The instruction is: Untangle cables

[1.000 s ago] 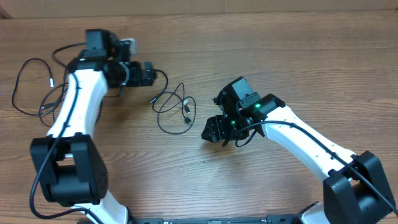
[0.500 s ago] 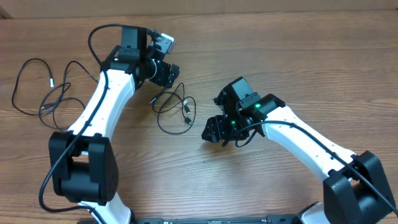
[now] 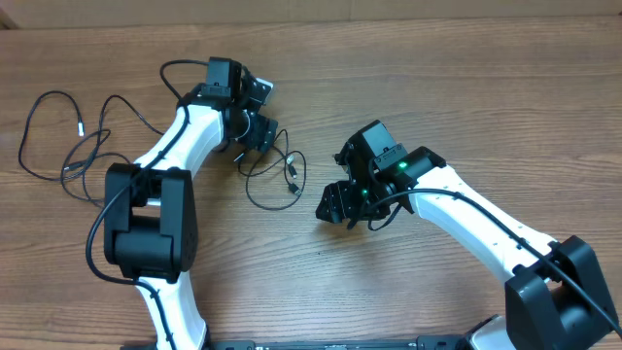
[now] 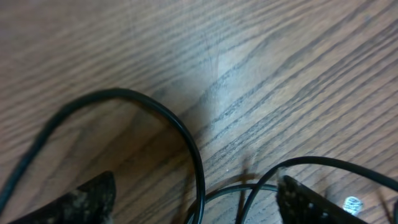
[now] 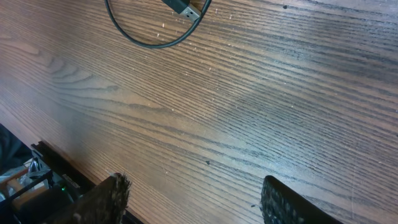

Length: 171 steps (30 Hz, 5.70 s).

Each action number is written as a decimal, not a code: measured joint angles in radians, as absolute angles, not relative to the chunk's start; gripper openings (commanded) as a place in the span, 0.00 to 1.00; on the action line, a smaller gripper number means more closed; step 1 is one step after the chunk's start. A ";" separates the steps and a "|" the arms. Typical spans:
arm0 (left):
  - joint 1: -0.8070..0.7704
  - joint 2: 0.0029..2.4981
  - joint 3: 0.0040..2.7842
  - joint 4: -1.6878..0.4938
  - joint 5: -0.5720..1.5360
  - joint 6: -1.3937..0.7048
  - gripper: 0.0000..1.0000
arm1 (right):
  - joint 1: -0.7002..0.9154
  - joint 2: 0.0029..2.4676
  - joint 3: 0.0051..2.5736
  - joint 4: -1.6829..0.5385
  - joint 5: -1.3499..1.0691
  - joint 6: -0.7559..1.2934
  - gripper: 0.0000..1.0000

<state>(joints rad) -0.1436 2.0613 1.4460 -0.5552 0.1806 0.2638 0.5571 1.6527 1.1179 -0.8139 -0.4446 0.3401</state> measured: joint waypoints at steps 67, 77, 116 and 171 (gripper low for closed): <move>0.578 1.674 1.674 -0.891 -0.060 -0.155 0.04 | 0.557 1.653 1.118 -0.829 -0.445 0.340 0.67; 0.578 1.755 1.674 -0.875 -0.132 -0.157 0.63 | 0.557 1.653 1.118 -0.830 -0.445 0.340 0.67; 0.518 1.827 1.391 -0.777 -0.142 -0.289 0.79 | 0.557 1.653 1.118 -0.830 -0.445 0.340 0.67; 0.580 1.857 1.339 -0.690 -0.410 -0.267 0.04 | 0.557 1.653 1.118 -0.867 -0.445 0.340 0.67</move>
